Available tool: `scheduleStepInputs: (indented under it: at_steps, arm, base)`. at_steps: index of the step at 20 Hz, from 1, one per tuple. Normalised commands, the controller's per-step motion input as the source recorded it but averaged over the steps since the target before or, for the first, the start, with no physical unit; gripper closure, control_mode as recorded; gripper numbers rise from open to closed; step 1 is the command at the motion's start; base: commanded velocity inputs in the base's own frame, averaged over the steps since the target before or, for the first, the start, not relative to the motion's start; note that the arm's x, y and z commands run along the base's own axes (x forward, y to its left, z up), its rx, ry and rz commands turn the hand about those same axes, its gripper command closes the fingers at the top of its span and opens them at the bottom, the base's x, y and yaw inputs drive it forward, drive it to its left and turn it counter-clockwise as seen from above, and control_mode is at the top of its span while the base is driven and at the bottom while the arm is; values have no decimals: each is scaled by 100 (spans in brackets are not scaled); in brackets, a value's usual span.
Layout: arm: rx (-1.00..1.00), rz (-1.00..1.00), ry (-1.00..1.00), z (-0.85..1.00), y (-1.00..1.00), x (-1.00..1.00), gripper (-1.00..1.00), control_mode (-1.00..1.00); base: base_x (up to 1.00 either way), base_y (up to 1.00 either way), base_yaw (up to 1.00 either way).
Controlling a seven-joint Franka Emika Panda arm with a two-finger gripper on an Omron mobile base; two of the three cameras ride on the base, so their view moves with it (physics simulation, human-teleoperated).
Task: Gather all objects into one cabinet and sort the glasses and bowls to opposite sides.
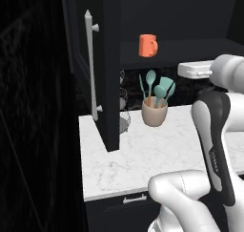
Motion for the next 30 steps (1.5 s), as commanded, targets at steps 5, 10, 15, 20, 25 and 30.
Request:
scheduleStepInputs:
  at_steps: [5, 10, 15, 20, 25, 30]
  arm:
    - [0, 0, 1, 5, 0, 39, -100, -100]
    - [0, 0, 1, 0, 0, 37, -100, -100]
    - [0, 0, 0, 0, 1, 30, -100, -100]
    - [0, 0, 0, 0, 1, 36, -100, -100]
    - [0, 0, 2, 0, 0, 42, -100, -100]
    - [1, 0, 14, 0, 0, 54, -100, -100]
  base:
    - [0, 0, 0]
    - [0, 0, 0]
    - [0, 0, 0]
    - [0, 0, 0]
    - [0, 0, 0]
    - [0, 0, 0]
